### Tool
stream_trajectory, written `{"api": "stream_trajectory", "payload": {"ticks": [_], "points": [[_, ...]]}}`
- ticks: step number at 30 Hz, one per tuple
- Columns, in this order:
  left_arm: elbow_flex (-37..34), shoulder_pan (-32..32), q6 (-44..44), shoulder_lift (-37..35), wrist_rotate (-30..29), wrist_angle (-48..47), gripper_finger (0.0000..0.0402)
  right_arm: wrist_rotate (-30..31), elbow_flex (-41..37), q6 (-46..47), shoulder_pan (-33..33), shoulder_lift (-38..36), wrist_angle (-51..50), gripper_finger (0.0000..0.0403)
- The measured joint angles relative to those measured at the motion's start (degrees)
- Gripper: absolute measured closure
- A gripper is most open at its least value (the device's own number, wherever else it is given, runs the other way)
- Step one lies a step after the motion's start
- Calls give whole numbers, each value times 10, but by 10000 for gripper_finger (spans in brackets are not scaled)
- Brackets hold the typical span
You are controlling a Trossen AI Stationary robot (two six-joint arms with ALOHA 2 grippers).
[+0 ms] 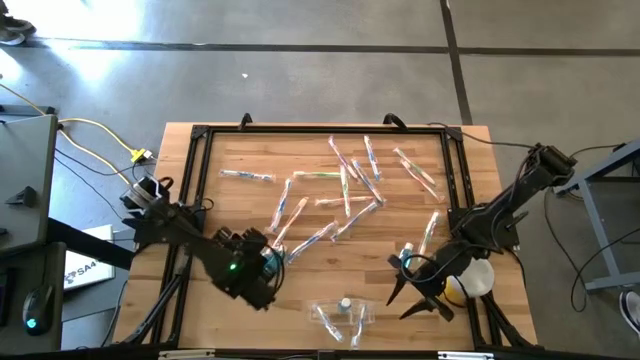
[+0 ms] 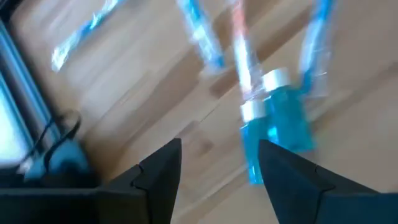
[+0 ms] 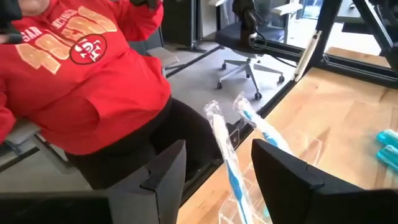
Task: Pick & Place toothbrushing station
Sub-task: Put the mouthwash into the transparent organizer
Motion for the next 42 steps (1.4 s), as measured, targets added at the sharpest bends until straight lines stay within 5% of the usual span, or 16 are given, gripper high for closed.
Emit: {"api": "stream_trajectory", "payload": {"ticks": [17,32,42], "points": [[-163,92,77,0,168,222,197,-2,0,2,-1,0,0,227],[-265,98,80,3,214,428,197,-2,0,13,-1,3,-2,227],[-301,98,67,10,223,449,207,-2,0,14,-1,3,-2,227]]}}
